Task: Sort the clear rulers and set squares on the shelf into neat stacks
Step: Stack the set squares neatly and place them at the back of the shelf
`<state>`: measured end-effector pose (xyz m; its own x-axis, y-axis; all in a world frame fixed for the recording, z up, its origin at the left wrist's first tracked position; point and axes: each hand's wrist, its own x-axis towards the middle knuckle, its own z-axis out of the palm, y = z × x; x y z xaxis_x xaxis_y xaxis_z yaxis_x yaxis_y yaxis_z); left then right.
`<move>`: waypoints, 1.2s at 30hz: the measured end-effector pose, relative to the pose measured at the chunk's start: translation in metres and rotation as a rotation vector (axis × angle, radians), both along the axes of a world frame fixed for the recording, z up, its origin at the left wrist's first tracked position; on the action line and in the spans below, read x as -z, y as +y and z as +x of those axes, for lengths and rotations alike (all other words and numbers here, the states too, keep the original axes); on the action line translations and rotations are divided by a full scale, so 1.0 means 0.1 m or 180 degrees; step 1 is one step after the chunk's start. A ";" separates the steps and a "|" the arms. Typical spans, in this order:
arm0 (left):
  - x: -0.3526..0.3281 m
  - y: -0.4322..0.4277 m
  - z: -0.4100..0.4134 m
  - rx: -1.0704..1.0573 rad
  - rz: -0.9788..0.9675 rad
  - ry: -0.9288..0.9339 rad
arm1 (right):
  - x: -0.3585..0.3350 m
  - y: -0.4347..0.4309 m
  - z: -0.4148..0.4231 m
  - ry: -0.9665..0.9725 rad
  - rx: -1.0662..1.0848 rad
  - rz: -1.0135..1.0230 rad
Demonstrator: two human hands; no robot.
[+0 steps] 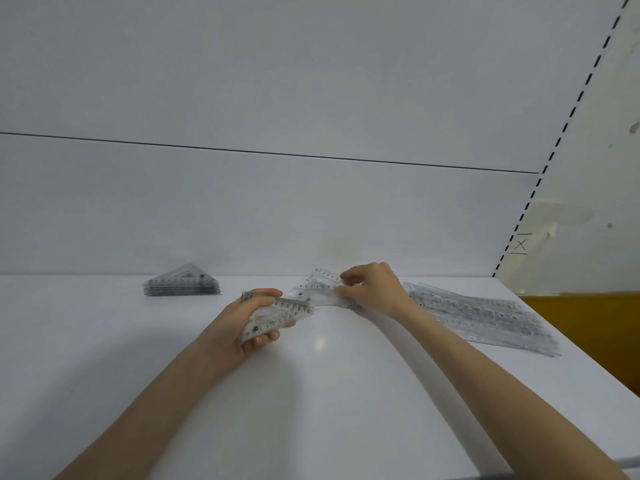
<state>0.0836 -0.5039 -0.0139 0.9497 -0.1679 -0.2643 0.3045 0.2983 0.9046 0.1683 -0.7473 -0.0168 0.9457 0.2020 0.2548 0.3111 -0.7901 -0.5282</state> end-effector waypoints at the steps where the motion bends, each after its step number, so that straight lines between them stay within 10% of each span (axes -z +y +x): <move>1: -0.01 -0.01 0.00 -0.0009 -0.0013 0.0013 | -0.02 -0.03 -0.01 -0.0078 0.0004 0.0121; 6: -0.01 0.00 0.02 -0.0035 -0.0158 0.0134 | -0.20 -0.03 -0.30 -0.0058 -0.0621 0.1354; 19: 0.05 -0.01 -0.02 0.0185 -0.0070 -0.0218 | 0.07 0.45 -0.45 -0.1893 -0.1630 -0.0551; 29: 0.05 0.02 0.00 -0.0013 -0.0177 -0.0193 | -0.08 -0.01 -0.17 0.0468 -0.0068 -0.1009; 36: 0.05 0.00 0.02 -0.0154 -0.0124 -0.0152 | -0.01 0.08 -0.12 0.0316 -0.0105 -0.1041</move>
